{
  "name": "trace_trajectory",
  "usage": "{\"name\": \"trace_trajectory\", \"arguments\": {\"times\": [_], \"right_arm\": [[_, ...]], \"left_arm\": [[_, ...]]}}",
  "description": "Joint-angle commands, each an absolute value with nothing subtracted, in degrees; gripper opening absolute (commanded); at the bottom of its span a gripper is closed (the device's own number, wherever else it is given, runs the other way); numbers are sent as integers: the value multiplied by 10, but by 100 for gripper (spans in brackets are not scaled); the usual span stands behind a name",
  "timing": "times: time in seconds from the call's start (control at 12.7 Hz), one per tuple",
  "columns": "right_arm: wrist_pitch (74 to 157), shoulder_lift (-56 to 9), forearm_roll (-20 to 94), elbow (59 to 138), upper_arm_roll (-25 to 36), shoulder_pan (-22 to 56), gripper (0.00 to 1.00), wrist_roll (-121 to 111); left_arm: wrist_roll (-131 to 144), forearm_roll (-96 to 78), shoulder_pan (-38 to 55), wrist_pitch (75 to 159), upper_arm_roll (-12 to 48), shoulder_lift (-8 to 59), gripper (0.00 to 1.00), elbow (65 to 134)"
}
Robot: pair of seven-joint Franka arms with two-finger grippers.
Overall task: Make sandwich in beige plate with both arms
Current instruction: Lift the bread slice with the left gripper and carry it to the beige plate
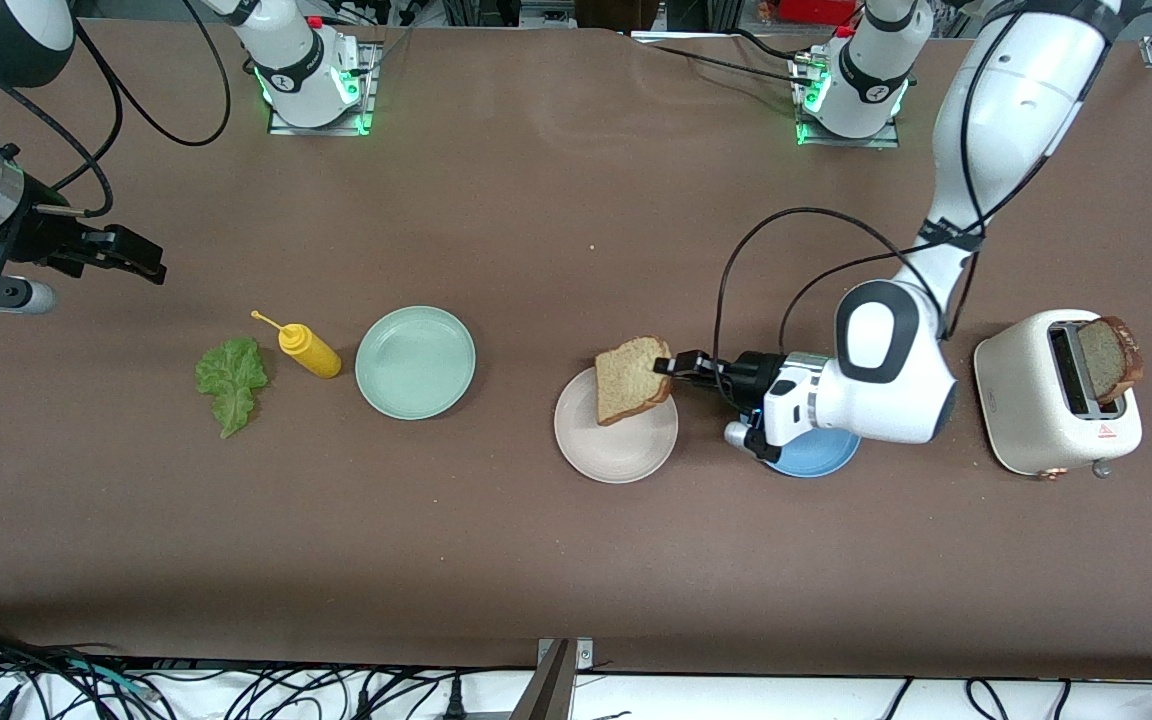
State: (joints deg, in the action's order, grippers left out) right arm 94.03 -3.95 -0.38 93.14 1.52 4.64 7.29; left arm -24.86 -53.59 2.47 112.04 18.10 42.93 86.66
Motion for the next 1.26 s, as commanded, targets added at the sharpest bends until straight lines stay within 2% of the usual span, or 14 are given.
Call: {"name": "trace_trajectory", "arguments": {"times": [0.0, 0.24, 0.63, 0.71, 0.79, 1.18], "right_arm": [[943, -38, 2, 933, 16, 47, 100, 66], [944, -39, 2, 933, 16, 47, 100, 65], [944, -39, 2, 933, 16, 47, 100, 65], [944, -39, 2, 933, 16, 47, 100, 66], [944, -38, 2, 933, 16, 47, 100, 66], [945, -39, 2, 933, 16, 47, 100, 66]], "left_arm": [[-314, -567, 26, 1141, 178, 461, 0, 845], [-353, -589, 26, 1147, 178, 495, 0, 812], [-403, -628, 38, 1149, 178, 525, 0, 809], [-403, -628, 38, 1149, 178, 526, 46, 809], [-407, -625, 37, 1149, 177, 526, 98, 809], [-472, -574, 34, 1149, 157, 511, 100, 810]]}}
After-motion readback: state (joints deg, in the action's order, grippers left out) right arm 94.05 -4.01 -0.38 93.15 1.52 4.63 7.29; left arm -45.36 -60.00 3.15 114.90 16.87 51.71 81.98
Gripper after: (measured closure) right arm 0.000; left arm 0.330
